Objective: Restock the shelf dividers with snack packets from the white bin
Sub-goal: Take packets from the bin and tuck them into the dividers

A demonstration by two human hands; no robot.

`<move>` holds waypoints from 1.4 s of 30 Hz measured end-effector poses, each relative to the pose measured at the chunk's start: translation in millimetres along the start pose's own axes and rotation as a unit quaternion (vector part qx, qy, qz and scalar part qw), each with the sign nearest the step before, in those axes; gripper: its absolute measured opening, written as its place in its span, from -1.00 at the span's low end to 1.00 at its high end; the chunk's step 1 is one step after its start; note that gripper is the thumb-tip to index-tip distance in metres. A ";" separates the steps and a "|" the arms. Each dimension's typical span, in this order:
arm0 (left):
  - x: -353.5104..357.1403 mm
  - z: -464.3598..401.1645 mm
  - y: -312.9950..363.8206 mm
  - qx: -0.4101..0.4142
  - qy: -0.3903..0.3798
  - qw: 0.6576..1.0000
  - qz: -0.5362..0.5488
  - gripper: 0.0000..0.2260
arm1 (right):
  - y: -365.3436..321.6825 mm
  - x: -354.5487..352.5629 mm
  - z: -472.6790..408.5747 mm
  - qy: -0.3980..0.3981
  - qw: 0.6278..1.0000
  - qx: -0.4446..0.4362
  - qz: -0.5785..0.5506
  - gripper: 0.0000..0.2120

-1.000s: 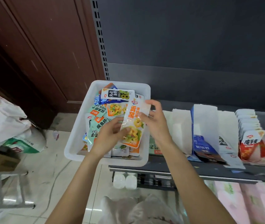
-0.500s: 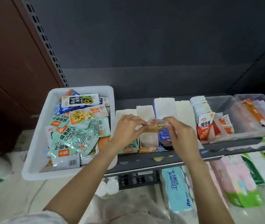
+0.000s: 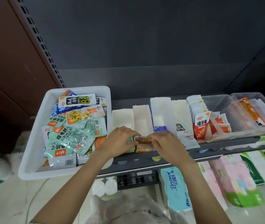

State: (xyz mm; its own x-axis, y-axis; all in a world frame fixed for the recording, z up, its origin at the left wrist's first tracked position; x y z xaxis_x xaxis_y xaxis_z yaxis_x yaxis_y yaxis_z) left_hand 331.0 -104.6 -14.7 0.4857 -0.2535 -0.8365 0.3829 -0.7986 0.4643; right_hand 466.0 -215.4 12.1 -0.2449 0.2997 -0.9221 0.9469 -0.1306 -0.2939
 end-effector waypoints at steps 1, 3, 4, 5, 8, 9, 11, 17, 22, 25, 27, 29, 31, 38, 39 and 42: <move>1.0 0.5 2.0 0.001 -0.002 1.000 -0.006 -0.73 | 4.4 4.1 1.0 -0.019 1.000 -0.004 0.021 -0.73; 4.6 2.2 7.3 0.002 -0.010 1.000 -0.019 -0.73 | 12.3 8.4 2.0 -0.038 0.998 -0.018 0.054 -0.71; 6.6 3.7 10.2 0.000 -0.013 1.000 -0.018 -0.73 | 14.9 8.7 2.3 -0.040 0.997 -0.029 0.063 -0.68; 8.2 5.0 12.5 -0.001 -0.011 1.000 -0.012 -0.74 | 16.8 8.6 1.9 -0.048 0.996 -0.035 0.067 -0.63; 6.5 8.8 12.6 -0.020 0.005 1.000 0.013 -0.74 | 16.7 8.1 0.9 -0.106 0.992 -0.030 0.055 -0.52; 3.6 10.4 9.9 -0.031 0.010 0.999 0.019 -0.74 | 15.9 7.0 -0.6 -0.107 0.993 -0.024 0.042 -0.57; -7.2 15.0 4.0 -0.049 0.030 0.998 0.027 -0.73 | 9.2 -0.1 -6.8 -0.080 0.997 -0.008 -0.013 -0.65; -69.7 53.4 -43.3 -0.203 0.277 0.939 0.010 -0.87 | -57.4 -16.4 -45.0 0.012 0.985 -0.014 -0.172 -0.70; -89.3 85.4 -115.9 -0.353 0.317 0.877 -0.071 -0.73 | -138.8 44.6 -100.5 -0.054 0.986 -0.114 -0.110 -0.63; -93.3 71.0 -138.6 -0.281 0.291 0.908 -0.109 -0.66 | -159.6 94.3 -140.8 -0.079 0.988 -0.130 0.015 -0.43; -91.2 55.9 -147.3 -0.215 0.249 0.935 -0.131 -0.64 | -159.5 118.1 -160.8 -0.090 0.986 -0.104 0.092 -0.34; -83.9 45.0 -156.5 -0.211 0.181 0.949 -0.148 -0.60 | -160.2 131.3 -169.4 -0.106 0.984 -0.091 0.107 -0.36; -74.9 38.6 -164.6 -0.228 0.114 0.950 -0.179 -0.56 | -163.0 132.5 -169.9 -0.096 0.984 -0.111 0.097 -0.49; -100.3 33.2 -151.6 -0.185 0.250 0.931 -0.193 -0.76 | -155.9 88.4 -163.9 0.124 0.985 -0.123 -0.010 -0.77; -107.5 35.1 -144.6 -0.170 0.279 0.931 -0.165 -0.79 | -151.3 75.8 -161.6 0.147 0.982 -0.096 -0.069 -0.81; -121.3 40.8 -119.8 -0.202 0.259 0.944 0.014 -0.73 | -129.5 34.3 -144.1 0.148 0.964 -0.002 -0.220 -0.81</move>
State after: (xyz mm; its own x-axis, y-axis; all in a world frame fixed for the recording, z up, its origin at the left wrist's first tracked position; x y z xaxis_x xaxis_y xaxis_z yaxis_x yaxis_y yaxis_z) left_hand 194.2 -0.4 19.3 0.7796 0.1138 -0.6158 0.5816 -0.4962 0.6446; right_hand 365.1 -52.1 54.8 -0.5530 0.5819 -0.5963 0.7661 0.0739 -0.6384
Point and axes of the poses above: each hand's wrist, its own z-axis away from the middle knuckle, its own x-axis out of the palm, y = z × x, the point moved 4 cm from there along -z, towards the middle knuckle, and after that the axes turned 14 degrees about y, right-handed, at the moved point
